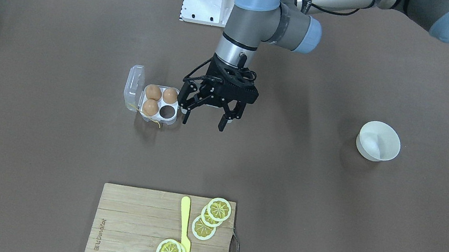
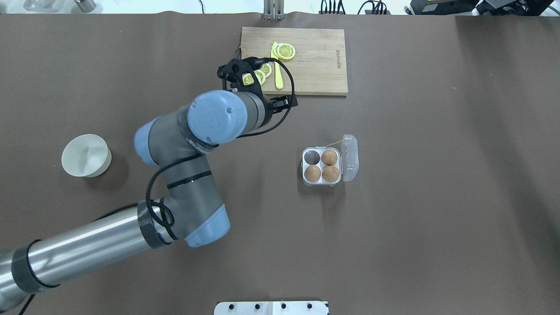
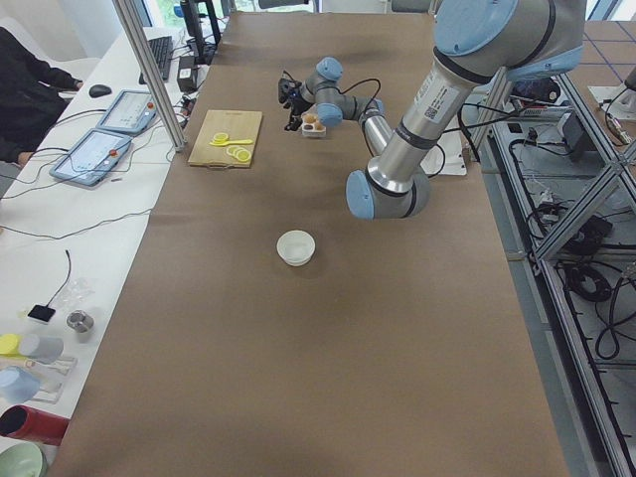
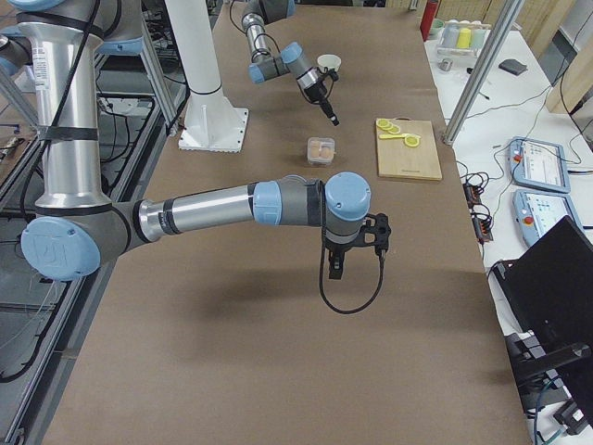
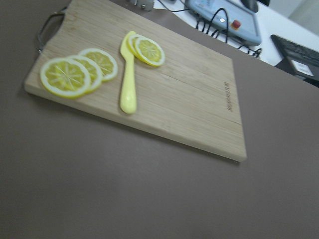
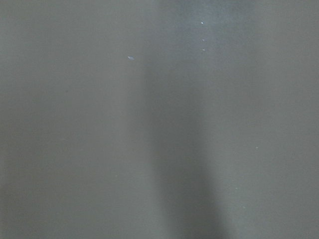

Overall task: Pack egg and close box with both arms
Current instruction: 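Withdraw the left gripper while the right gripper reaches toward the box lid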

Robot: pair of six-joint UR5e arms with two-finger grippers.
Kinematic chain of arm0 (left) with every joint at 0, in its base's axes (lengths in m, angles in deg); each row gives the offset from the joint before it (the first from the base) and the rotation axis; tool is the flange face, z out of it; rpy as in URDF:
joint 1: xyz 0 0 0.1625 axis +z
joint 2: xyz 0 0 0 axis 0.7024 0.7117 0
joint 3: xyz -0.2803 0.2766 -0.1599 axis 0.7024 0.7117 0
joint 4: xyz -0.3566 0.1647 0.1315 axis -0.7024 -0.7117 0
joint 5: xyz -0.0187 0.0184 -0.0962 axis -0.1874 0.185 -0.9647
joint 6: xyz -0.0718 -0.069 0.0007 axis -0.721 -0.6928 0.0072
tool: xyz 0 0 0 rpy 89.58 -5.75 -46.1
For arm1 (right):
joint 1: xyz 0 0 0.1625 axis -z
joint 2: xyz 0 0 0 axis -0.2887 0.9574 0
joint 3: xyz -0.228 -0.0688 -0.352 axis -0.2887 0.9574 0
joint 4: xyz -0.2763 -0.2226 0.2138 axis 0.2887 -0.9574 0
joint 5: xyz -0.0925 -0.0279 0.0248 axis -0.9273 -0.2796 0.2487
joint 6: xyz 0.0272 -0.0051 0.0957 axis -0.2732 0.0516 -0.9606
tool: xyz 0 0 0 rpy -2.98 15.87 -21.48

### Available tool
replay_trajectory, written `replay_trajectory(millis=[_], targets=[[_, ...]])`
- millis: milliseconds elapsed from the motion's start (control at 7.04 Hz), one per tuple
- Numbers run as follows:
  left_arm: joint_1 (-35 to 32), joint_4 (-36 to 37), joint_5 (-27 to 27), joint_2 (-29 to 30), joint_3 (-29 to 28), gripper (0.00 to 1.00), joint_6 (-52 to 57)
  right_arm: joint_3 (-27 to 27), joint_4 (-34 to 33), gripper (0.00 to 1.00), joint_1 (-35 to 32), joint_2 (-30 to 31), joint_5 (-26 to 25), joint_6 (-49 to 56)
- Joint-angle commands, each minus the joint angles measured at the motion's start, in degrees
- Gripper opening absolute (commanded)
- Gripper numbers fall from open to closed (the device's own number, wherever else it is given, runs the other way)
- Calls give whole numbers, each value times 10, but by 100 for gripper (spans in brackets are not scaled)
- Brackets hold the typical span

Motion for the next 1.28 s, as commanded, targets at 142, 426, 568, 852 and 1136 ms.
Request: replay_trajectory(millis=[142, 426, 568, 852, 1136], targets=[[-114, 90, -158, -66, 113, 98, 52, 8, 276, 75, 141, -6, -16, -322], [-149, 120, -197, -87, 155, 98, 69, 19, 368, 39, 256, -29, -71, -456], [-151, 130, -198, -93, 166, 98, 69, 31, 389, 10, 299, -43, -83, -473], [-156, 136, -197, -99, 181, 98, 69, 59, 418, 0, 356, -84, -87, -518], [-157, 137, -197, -96, 181, 98, 67, 58, 419, 0, 383, -109, -88, -571]])
